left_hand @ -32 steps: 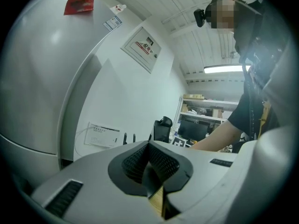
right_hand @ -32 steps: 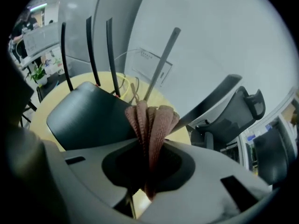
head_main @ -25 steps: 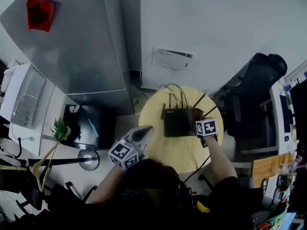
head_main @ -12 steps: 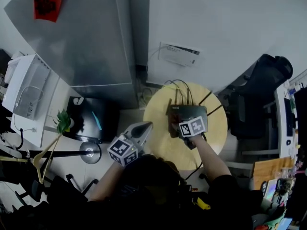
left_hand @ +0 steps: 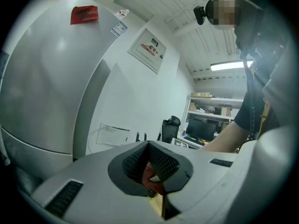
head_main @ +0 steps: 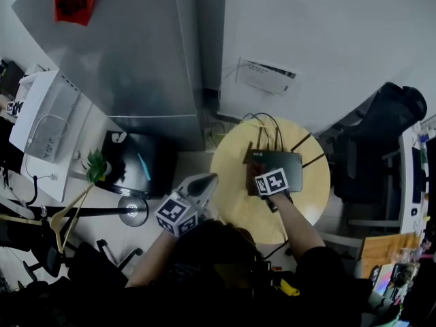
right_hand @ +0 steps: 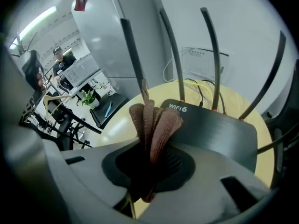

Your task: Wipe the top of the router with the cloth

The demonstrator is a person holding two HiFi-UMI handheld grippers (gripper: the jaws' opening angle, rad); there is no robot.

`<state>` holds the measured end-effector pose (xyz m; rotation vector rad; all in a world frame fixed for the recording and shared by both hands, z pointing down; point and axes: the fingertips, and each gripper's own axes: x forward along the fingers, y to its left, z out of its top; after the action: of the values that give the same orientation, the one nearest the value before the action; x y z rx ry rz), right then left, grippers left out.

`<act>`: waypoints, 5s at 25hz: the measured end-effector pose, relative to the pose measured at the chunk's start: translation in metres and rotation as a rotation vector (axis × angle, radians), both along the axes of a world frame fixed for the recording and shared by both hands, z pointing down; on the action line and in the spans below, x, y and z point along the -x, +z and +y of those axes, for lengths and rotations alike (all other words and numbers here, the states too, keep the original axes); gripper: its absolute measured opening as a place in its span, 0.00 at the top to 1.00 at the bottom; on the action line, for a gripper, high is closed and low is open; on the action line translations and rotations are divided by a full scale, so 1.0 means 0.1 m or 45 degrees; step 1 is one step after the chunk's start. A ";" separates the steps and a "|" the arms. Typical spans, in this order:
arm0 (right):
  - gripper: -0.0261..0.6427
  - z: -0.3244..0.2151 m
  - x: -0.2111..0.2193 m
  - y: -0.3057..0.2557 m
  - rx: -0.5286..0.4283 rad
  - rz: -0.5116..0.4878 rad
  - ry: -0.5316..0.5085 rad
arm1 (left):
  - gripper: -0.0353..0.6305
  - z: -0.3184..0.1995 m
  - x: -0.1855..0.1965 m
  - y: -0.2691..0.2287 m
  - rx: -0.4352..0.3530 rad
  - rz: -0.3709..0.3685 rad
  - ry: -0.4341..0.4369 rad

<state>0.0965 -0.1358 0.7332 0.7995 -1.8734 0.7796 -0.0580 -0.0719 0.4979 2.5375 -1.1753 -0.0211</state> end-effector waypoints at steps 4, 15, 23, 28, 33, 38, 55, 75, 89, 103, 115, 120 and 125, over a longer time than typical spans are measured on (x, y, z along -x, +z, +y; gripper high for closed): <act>0.86 -0.03 -0.19 0.03 -0.037 0.035 0.002 | 0.95 0.02 -0.02 0.06 0.021 -0.001 0.006; 0.86 -0.08 -0.79 0.02 -0.097 0.168 0.063 | 0.95 -0.01 -0.29 0.03 -0.001 0.013 0.092; 0.86 -0.14 -1.51 0.01 -0.127 0.246 0.219 | 0.95 -0.01 -0.49 0.10 0.031 -0.003 0.151; 0.86 -0.18 -1.84 -0.02 -0.178 0.279 0.263 | 0.95 0.00 -0.51 0.11 0.037 -0.011 0.147; 0.86 -0.19 -2.07 0.00 -0.204 0.280 0.342 | 0.95 0.06 -0.50 0.14 0.062 -0.021 0.131; 0.86 -0.18 -2.22 0.00 -0.251 0.306 0.404 | 0.95 0.13 -0.44 0.18 0.079 -0.027 0.112; 0.86 -0.12 -2.07 -0.47 -0.541 0.384 0.047 | 0.95 0.19 -0.38 0.19 0.097 0.025 0.098; 0.86 -0.84 0.08 -0.63 -0.846 0.710 -1.074 | 0.95 0.17 -0.04 -0.24 -0.062 0.041 -0.127; 0.86 -0.35 0.01 -0.23 -0.536 0.749 -1.209 | 0.95 0.24 0.05 -0.04 0.017 0.082 -0.121; 0.86 0.23 -0.06 -0.20 -0.535 0.735 -1.131 | 0.95 0.14 -0.12 -0.07 -0.001 0.079 0.002; 0.86 0.64 -0.10 -0.20 -0.467 0.653 -1.048 | 0.95 0.04 -0.36 -0.12 -0.010 0.115 0.137; 0.86 0.73 -0.14 -0.21 -0.332 0.603 -1.088 | 0.95 -0.01 -0.46 -0.13 -0.020 0.119 0.179; 0.86 0.82 -0.25 -0.27 -0.091 0.473 -1.148 | 0.95 -0.03 -0.53 -0.12 -0.014 0.108 0.211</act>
<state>0.1219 -0.0537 0.7067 0.0664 -1.6717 -0.0099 -0.0048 -0.0749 0.4861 2.6072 -0.9335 -0.0937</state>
